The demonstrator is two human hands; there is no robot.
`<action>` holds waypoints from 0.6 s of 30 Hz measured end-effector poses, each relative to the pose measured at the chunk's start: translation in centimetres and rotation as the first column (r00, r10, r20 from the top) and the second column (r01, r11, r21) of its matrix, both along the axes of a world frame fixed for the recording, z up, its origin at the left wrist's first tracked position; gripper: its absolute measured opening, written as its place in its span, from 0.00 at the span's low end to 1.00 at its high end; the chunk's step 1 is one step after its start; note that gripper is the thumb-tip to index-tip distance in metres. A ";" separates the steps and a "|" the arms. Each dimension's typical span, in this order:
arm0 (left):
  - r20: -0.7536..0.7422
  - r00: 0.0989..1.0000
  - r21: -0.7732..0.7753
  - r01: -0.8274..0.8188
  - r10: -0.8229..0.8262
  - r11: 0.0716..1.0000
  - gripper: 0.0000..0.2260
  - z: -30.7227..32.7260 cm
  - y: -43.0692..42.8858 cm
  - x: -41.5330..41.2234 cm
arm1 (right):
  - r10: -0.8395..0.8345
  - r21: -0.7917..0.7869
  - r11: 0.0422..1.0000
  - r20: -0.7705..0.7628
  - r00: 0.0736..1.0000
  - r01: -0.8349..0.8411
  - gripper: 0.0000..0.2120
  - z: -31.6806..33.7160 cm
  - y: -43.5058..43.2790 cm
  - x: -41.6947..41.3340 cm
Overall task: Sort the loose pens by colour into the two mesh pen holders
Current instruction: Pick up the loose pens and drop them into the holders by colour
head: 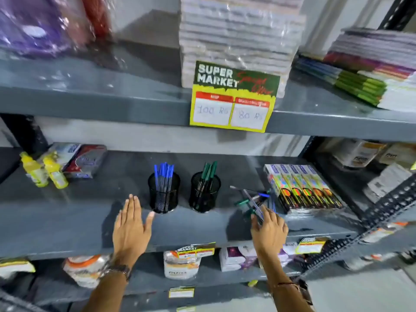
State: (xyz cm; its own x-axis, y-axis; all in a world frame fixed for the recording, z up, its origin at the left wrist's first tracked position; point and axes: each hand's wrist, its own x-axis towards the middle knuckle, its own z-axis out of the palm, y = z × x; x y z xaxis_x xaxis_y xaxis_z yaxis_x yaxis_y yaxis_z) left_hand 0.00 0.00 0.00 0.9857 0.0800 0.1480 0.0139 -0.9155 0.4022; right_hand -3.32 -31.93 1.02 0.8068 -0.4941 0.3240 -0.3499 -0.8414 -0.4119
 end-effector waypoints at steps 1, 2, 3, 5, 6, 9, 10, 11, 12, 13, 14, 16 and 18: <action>-0.017 1.000 -0.014 -0.022 0.022 1.000 0.40 -0.8 0.0 0.6 | -0.035 0.032 0.999 -0.028 0.999 0.036 0.20 -0.1 -0.6 0.2; -0.010 0.999 -0.011 -0.043 0.043 0.999 0.38 -0.9 0.5 1.2 | -0.069 0.046 0.996 -0.036 0.997 0.071 0.20 0.1 -0.6 0.7; -0.010 0.998 -0.003 -0.059 0.059 0.998 0.36 -1.9 0.6 1.8 | -0.098 0.047 0.994 -0.053 0.994 0.100 0.20 -0.5 -1.2 0.8; 0.002 0.997 0.033 -0.080 0.080 0.996 0.34 -2.0 1.5 2.2 | -0.113 0.078 0.990 -0.052 0.992 0.117 0.18 -0.2 -1.2 1.1; 0.016 0.997 0.061 -0.076 0.075 0.995 0.32 -1.9 1.3 2.3 | -0.110 0.080 0.990 -0.060 0.992 0.115 0.16 0.0 -1.4 1.0; -0.045 0.995 0.138 -0.077 0.084 0.987 0.30 -3.2 1.4 2.6 | -0.103 0.088 0.990 -0.102 0.989 0.112 0.12 -1.2 -2.0 1.7; -0.058 0.995 0.154 -0.071 0.081 0.985 0.30 -3.1 1.2 2.5 | -0.106 0.091 0.989 -0.091 0.990 0.114 0.11 -1.3 -2.6 1.5; -0.065 0.995 0.162 -0.062 0.074 0.985 0.31 -3.1 1.0 2.4 | -0.102 0.122 0.987 -0.050 0.993 0.108 0.10 -1.2 -2.7 1.5; -0.074 0.995 0.167 -0.051 0.064 0.985 0.32 -3.0 0.3 2.3 | -0.104 0.175 0.979 0.012 0.994 0.101 0.09 -0.8 -3.0 1.2; -0.075 0.995 0.177 -0.058 0.072 0.982 0.33 -2.9 0.4 2.3 | -0.116 0.258 0.962 0.110 0.987 0.084 0.08 -0.1 -2.6 1.5; -0.075 0.994 0.181 -0.067 0.082 0.981 0.34 -2.7 0.6 2.3 | -0.140 0.368 0.928 0.208 0.968 0.055 0.07 1.0 -1.8 1.8; -0.076 0.994 0.187 -0.067 0.083 0.980 0.35 -2.7 0.9 2.5 | -0.168 0.518 0.853 0.390 0.905 -0.065 0.06 3.8 0.4 2.8; -0.082 0.993 0.200 -0.065 0.083 0.978 0.37 -2.5 1.0 2.5 | -0.089 0.498 0.833 0.551 0.830 -0.242 0.07 6.9 3.2 4.0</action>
State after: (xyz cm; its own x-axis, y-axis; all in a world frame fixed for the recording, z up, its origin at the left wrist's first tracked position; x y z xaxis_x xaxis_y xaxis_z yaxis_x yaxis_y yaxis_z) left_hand 2.46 1.00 -2.48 0.9881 0.1315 0.0801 0.1125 -0.9716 0.2082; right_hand 0.65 -28.69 7.91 0.6257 -0.6602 0.4155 0.1202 -0.4446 -0.8876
